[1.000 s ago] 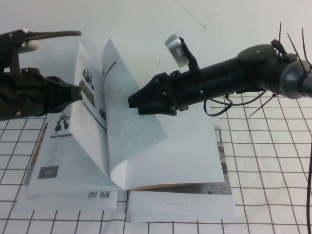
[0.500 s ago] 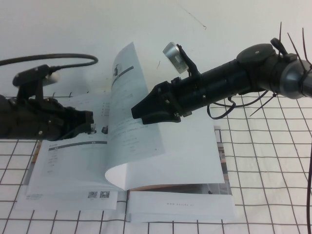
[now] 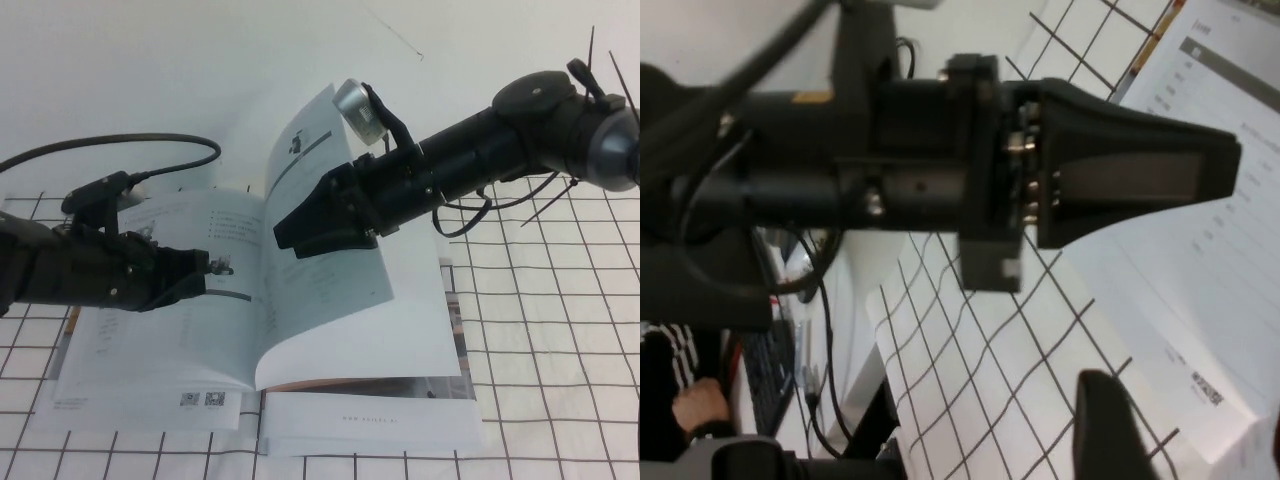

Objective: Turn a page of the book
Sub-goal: Open the closed book

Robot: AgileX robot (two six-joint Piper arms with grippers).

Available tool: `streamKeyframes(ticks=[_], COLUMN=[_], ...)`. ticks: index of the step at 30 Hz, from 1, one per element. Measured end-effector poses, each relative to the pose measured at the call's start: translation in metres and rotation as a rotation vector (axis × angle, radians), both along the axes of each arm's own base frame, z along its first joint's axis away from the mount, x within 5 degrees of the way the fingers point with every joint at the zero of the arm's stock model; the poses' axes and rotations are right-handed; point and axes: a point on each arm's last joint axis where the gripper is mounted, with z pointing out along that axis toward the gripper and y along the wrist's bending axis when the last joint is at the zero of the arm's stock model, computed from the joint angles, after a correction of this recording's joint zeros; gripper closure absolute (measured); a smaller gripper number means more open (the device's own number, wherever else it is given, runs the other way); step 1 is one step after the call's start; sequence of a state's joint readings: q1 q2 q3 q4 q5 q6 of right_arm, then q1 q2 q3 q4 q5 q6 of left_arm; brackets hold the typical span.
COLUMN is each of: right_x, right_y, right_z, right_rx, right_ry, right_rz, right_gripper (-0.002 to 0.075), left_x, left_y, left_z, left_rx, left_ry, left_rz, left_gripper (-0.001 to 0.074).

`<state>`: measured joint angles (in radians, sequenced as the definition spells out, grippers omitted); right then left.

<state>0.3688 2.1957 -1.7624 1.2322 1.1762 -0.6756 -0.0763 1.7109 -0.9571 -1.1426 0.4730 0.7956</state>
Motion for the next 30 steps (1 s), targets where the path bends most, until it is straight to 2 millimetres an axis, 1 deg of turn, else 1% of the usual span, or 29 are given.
streamKeyframes(ticks=[4,7,9,11,14,17,20,23,30], right_x=[-0.004,-0.005,-0.006,-0.008,-0.009,-0.011,-0.01,-0.008,-0.004], right_y=[-0.003,-0.008,-0.01,-0.012,-0.015,-0.013,-0.009,-0.007,-0.013], right_z=[0.01,0.009,0.0,-0.014,-0.034,-0.049,-0.057,-0.063,-0.076], right_rx=[-0.044,-0.142,-0.261,-0.43,-0.642,-0.757,-0.803,-0.815,-0.904], right_ry=[-0.024,-0.042,-0.052,-0.066,-0.085,-0.101,-0.123,-0.124,-0.134], right_rz=[0.009,0.005,0.003,0.009,0.022,0.037,0.032,0.008,-0.015], right_gripper=[0.0383,0.0409,0.0449,0.0498,0.0566,0.0624,0.0671,0.0693,0.0704], left_x=[0.003,0.006,0.006,0.007,0.007,0.007,0.007,0.007,0.007], left_y=[0.0,0.0,0.0,0.0,0.0,0.0,0.0,0.0,0.0], left_z=[-0.016,-0.031,-0.039,-0.044,-0.046,-0.046,-0.047,-0.047,-0.044], left_rx=[0.011,0.011,0.013,0.013,0.015,0.017,0.021,0.023,0.018], left_ry=[0.042,0.085,0.107,0.121,0.126,0.125,0.122,0.121,0.115], left_rz=[-0.002,0.001,0.0,0.001,-0.001,-0.001,-0.007,-0.007,-0.008], left_gripper=[0.0737,0.0737,0.0737,0.0737,0.0737,0.0737,0.0737,0.0737,0.0737])
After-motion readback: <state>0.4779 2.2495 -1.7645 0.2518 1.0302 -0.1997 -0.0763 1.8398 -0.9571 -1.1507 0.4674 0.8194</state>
